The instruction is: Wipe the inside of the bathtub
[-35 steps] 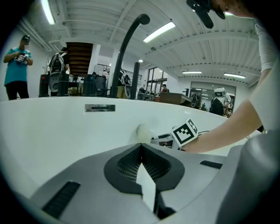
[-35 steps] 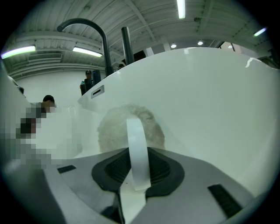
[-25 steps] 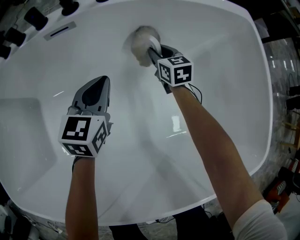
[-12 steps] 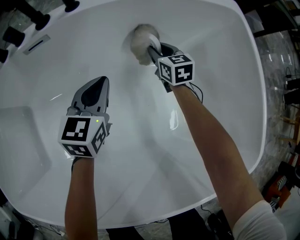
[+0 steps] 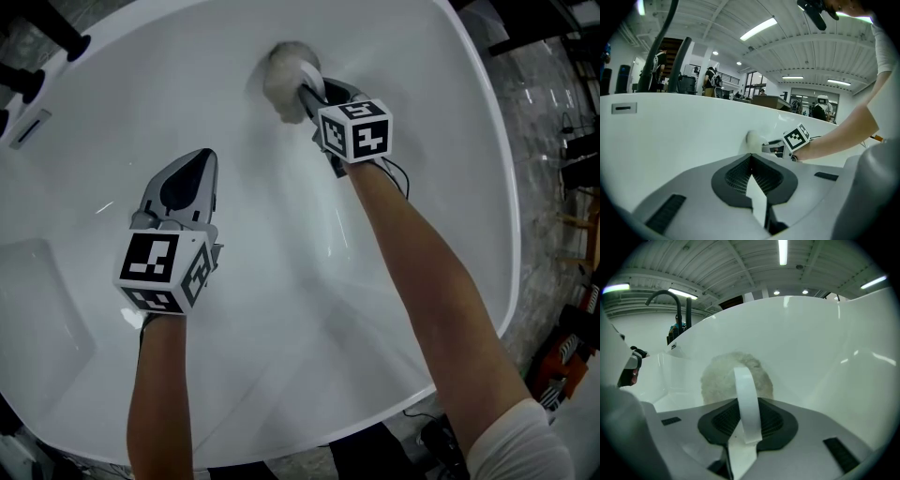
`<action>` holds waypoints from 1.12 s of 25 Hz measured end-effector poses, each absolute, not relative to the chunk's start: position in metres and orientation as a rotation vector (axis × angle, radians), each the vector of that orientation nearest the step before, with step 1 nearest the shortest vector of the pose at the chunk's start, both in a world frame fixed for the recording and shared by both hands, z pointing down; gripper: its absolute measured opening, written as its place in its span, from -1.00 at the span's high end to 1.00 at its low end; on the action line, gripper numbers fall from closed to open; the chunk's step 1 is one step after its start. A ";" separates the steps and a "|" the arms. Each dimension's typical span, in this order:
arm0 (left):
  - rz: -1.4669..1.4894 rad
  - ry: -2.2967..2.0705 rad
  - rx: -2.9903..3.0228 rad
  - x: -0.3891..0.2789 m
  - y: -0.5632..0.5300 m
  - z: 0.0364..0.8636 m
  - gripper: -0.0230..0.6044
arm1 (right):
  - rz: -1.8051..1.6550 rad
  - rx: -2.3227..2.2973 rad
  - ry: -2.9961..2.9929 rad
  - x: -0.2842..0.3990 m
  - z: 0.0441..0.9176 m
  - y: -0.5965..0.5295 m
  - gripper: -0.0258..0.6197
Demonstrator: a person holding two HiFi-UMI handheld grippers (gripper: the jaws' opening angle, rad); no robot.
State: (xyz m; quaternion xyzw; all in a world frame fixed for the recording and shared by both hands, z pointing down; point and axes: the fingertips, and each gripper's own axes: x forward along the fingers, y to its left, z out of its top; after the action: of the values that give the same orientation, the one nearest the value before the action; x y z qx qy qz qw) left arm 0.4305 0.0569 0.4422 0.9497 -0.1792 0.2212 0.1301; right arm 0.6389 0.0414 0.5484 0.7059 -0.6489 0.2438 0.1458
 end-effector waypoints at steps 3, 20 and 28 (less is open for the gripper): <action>0.645 -0.497 2.762 0.442 0.065 0.448 0.91 | 0.716 2.093 -1.820 0.663 0.550 0.053 0.59; 0.662 -0.487 2.751 0.423 0.072 0.479 0.91 | 0.800 2.312 -1.576 0.710 0.585 0.087 0.62; 0.704 -0.516 2.705 0.387 0.068 0.515 0.91 | 0.859 2.373 -1.459 0.692 0.626 0.091 0.65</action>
State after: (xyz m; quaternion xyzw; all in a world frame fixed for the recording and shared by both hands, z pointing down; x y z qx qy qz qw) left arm 0.3866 0.0683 0.5149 0.9410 -0.1795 0.2449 0.1493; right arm 0.6922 0.0906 0.6264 0.8088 -0.4974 0.2927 0.1129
